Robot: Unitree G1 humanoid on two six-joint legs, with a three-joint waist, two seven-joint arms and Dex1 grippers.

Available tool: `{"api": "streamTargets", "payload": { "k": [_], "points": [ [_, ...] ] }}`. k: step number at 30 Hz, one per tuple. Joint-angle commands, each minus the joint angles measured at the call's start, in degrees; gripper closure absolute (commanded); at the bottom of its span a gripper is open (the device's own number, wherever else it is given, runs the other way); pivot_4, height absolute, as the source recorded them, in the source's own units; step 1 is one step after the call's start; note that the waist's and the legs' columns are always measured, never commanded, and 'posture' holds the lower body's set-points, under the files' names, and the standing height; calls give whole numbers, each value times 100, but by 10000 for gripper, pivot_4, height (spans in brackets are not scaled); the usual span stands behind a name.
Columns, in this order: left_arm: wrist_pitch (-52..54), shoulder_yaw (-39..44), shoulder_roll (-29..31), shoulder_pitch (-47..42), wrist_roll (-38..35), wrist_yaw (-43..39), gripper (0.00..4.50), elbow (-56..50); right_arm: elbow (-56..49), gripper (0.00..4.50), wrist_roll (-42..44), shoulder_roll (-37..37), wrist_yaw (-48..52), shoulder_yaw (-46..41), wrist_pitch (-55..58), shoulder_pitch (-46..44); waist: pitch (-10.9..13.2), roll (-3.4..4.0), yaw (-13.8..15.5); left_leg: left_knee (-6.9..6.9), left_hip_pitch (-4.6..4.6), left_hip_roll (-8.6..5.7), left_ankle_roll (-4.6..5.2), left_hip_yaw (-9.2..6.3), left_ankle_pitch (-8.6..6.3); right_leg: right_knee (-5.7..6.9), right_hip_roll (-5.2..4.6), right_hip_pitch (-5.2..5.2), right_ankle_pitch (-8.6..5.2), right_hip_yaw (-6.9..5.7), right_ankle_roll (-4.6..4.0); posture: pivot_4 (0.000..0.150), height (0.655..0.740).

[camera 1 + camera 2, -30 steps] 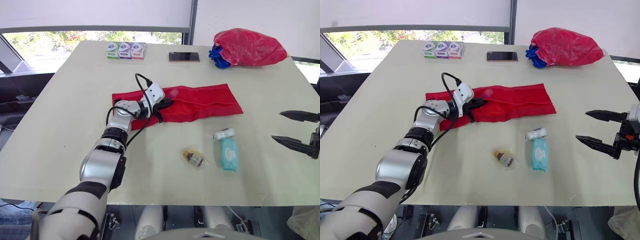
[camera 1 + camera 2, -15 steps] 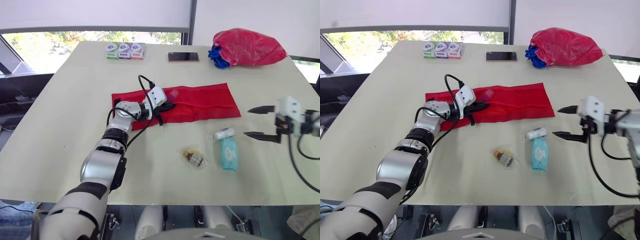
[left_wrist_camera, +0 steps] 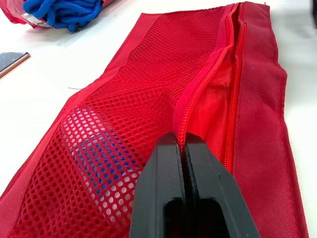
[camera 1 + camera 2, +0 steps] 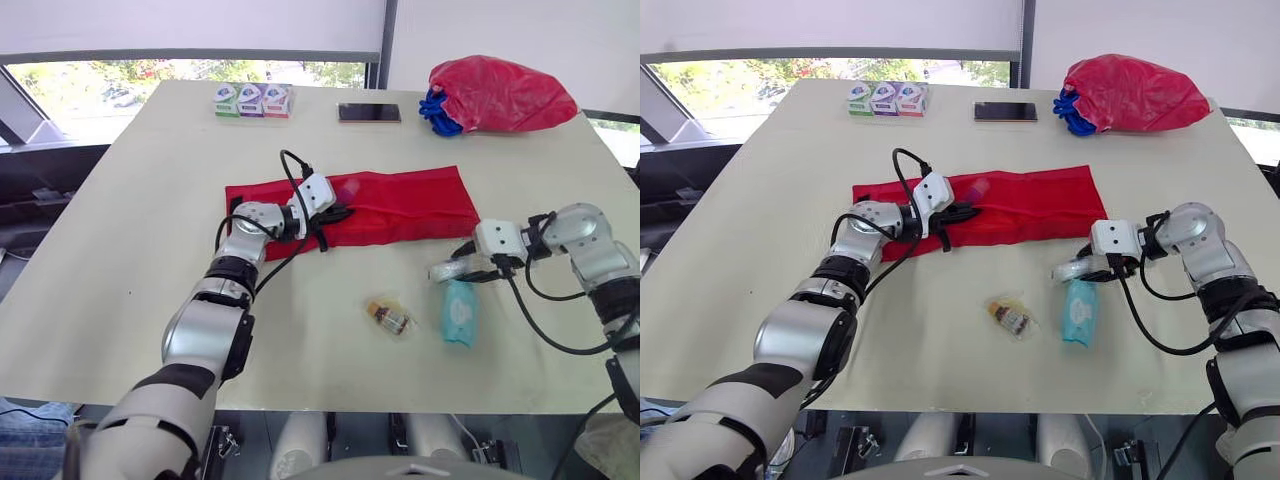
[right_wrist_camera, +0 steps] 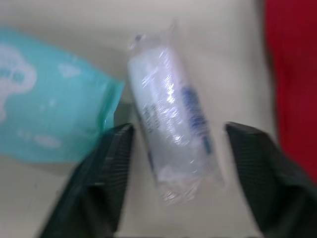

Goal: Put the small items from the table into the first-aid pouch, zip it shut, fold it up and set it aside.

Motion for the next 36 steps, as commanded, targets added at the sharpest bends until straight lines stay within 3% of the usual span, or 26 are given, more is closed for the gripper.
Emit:
{"api": "streamTargets", "payload": {
  "k": [1,4,8,14,19,22,25,36],
  "points": [
    [-86,71,48,-36,-57,11,45000,-211,43,32661,67,-86,70,-165,78,-186,0,0,-1,0,1,0,0,-1,0,1,0,0,0,0,0,1500,7400],
    [-79,81,9,-26,-92,-22,45000,-251,-454,44684,340,-60,25,-352,1073,-126,0,0,0,0,1,0,-1,-4,0,3,0,0,0,-2,-1,1500,7400],
    [-65,86,-73,-35,-135,-70,45000,-308,-1583,44913,734,76,-359,-603,2911,33,0,1,7,1,1,1,-1,-7,0,8,-2,0,1,-3,-1,1500,7400],
    [-6,71,-330,-60,-231,-184,45000,-501,-3611,44913,1504,850,-1822,-980,6877,321,-1,3,46,1,-9,-5,2,-19,-1,6,-9,-2,1,-16,-2,1500,7400],
    [87,39,-505,-18,-307,-269,45000,-778,-4149,44913,1754,1521,-3050,-1364,9517,294,-2,3,88,3,-14,-6,7,-26,-4,9,-15,-4,1,-23,-2,1500,7400],
    [166,49,-564,-1,-329,-262,45000,-918,-4276,44913,1891,1720,-3454,-1463,10083,309,-2,3,115,3,-17,-11,9,-27,-5,8,-15,-5,1,-24,-2,1500,7400],
    [233,16,-614,71,-357,-296,45000,-1093,-4067,44913,1923,2396,-4053,-2132,10782,115,-3,4,116,2,-16,-12,16,-28,-9,8,-15,-5,1,-25,-2,1500,7400],
    [387,-129,-687,397,-310,-395,45000,-1550,-3005,44913,1785,4136,-6209,-4410,10852,-891,-6,10,22,-1,-12,-15,10,-30,-4,52,-13,-10,1,-24,-2,1500,7400]
  ]
}}
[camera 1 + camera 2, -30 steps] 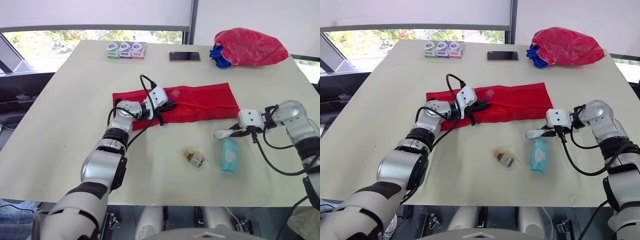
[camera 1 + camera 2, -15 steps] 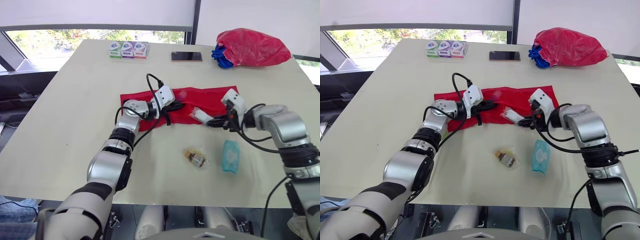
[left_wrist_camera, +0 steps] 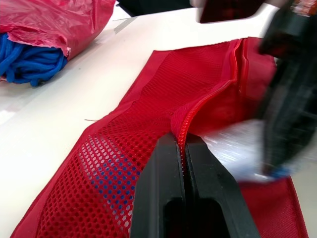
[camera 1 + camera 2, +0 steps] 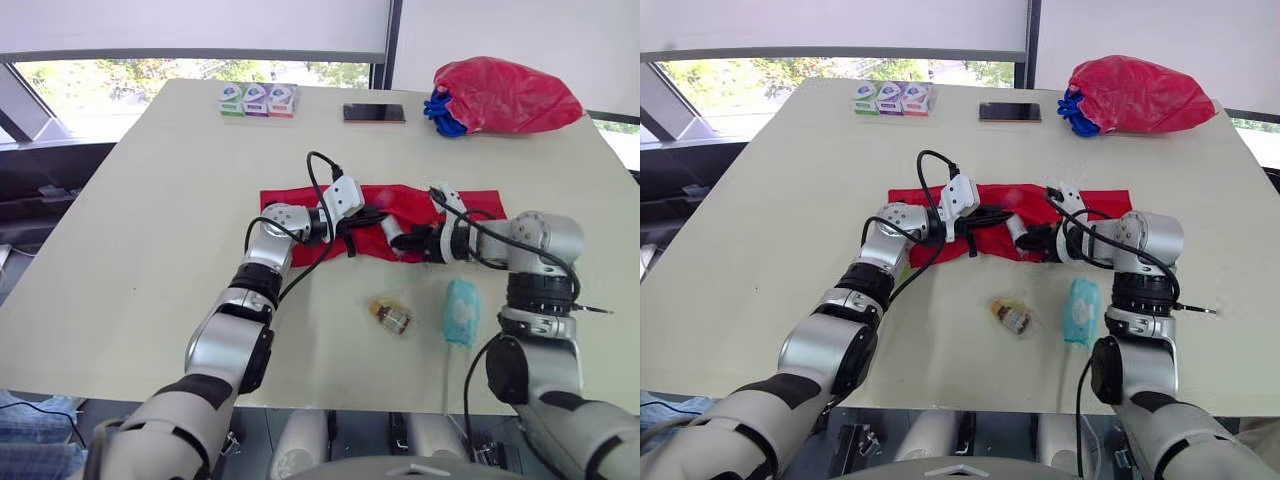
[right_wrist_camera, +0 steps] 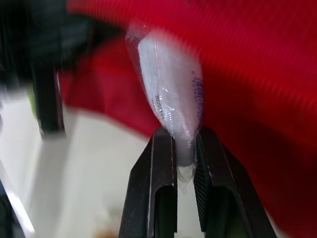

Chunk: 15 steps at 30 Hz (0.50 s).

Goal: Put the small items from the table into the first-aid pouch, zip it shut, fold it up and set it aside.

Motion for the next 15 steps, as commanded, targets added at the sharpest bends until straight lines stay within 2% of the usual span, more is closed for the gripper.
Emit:
{"api": "streamTargets", "payload": {
  "k": [1,5,7,8,11,12,15],
  "points": [
    [21,-61,-35,31,-94,-43,45000,-358,-21,44913,-42,302,-492,-548,21,-341,0,0,-33,-1,0,0,0,0,0,0,0,-1,0,0,0,1500,7400],
    [91,-116,-65,115,-111,-56,45000,-499,-106,44913,86,554,-662,-519,-103,-316,0,1,-65,-3,-1,-1,2,1,-1,2,0,-4,0,2,0,1500,7400],
    [114,-139,-73,141,-114,-54,45000,-535,-129,35334,114,631,-745,-511,-205,-282,-1,1,-76,-3,-1,-1,2,2,-1,5,0,-5,0,3,0,1500,7400],
    [119,-146,-74,149,-114,-48,45000,-540,-152,31970,132,624,-759,-453,-262,-245,-1,1,-75,-3,0,0,2,2,-1,5,0,-6,0,3,0,1500,7400],
    [139,-138,-58,161,-117,-27,45000,-527,-242,16495,198,550,-767,-319,-290,-157,0,2,-72,-3,0,0,4,1,0,8,0,-6,0,3,0,1500,7400],
    [141,-130,-47,159,-118,-24,45000,-512,-285,13531,220,458,-727,-189,-320,-108,0,2,-71,-3,0,0,4,1,1,8,0,-6,0,3,0,1500,7400],
    [143,-104,-7,133,-124,-31,45000,-438,-483,13531,414,-50,-413,430,-224,107,1,3,-69,-3,0,0,5,1,1,7,0,-6,0,3,0,1500,7400]
  ]
}}
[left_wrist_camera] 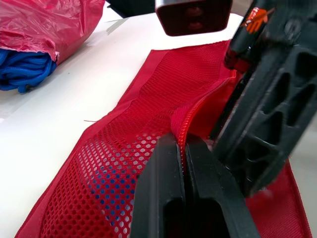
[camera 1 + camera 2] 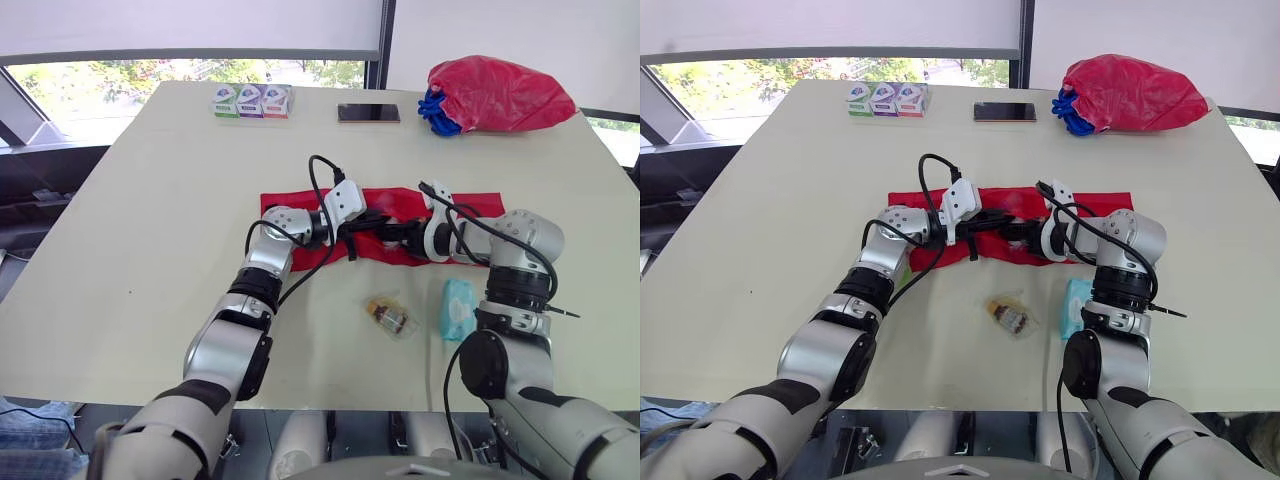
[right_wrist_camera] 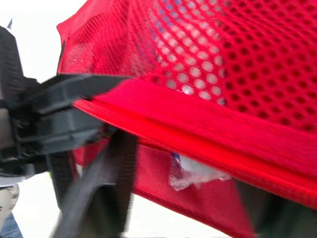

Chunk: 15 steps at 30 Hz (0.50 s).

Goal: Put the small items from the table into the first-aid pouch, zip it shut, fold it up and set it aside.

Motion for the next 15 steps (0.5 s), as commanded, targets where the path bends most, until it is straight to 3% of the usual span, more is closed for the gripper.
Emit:
{"api": "streamTargets", "payload": {
  "k": [1,10,13,15],
  "points": [
    [-12,20,8,-63,-116,-34,45000,-72,-492,13531,347,-493,346,580,52,110,1,1,-2,0,0,0,0,0,0,0,-1,0,0,0,0,1500,7400],
    [-28,49,40,-166,-123,-13,45000,108,-1647,13531,1116,-2142,1479,1982,-421,848,1,1,-8,-3,0,1,4,-1,-1,-33,0,0,-1,0,0,1500,7400],
    [-50,24,17,-128,-115,-30,45000,111,-1807,21077,1113,-2349,1561,2292,-808,1209,0,0,-2,-2,1,3,4,-4,-1,-36,0,3,-1,-3,0,1500,7400],
    [-50,19,5,-131,-112,-29,45000,117,-1807,30551,1121,-2325,1557,2383,-968,1298,0,0,-3,-2,1,3,4,-3,-1,-37,0,3,-1,-2,1,1500,7400]
  ]
}}
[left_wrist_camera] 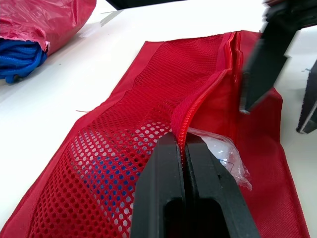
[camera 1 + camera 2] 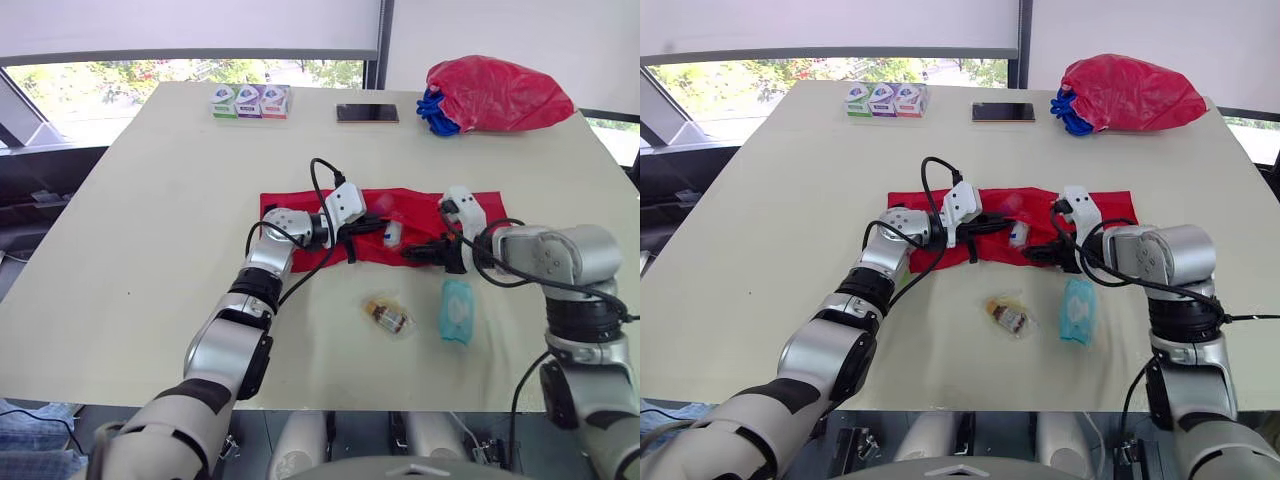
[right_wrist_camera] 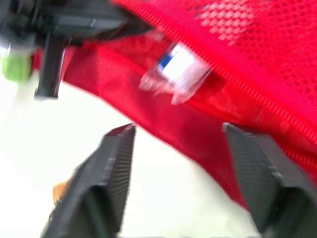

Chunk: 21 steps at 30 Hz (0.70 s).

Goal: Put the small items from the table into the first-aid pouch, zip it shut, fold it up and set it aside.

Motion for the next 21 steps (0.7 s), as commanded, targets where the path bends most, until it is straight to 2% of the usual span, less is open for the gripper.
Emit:
{"api": "streamTargets", "payload": {
  "k": [1,3,15,18,21],
  "points": [
    [-92,37,-32,-101,-112,-15,45000,-57,-143,36738,95,36,64,179,-387,91,0,0,-2,0,0,0,0,3,0,0,0,0,0,2,0,1500,7400],
    [-83,37,-38,-108,-113,-16,45000,-54,9,43831,54,222,-31,205,-592,62,0,0,2,1,0,0,1,5,0,1,0,-1,0,4,0,1500,7400],
    [-44,32,-11,-127,-94,-37,45000,-80,1612,43831,-888,1049,-539,271,-3765,-10,0,0,13,0,-1,-2,0,4,2,-4,0,-1,0,2,0,1500,7400],
    [-39,31,-10,-125,-96,-41,45000,-84,1683,43831,-1012,989,-392,349,-4257,73,0,0,10,0,-1,-2,0,4,2,-4,0,-1,0,2,0,1500,7400],
    [-52,38,5,-121,-92,-38,45000,-54,1163,43831,-848,661,263,465,-4494,404,0,0,29,-1,-1,-1,0,3,1,-5,0,-1,0,1,0,1500,7400]
  ]
}}
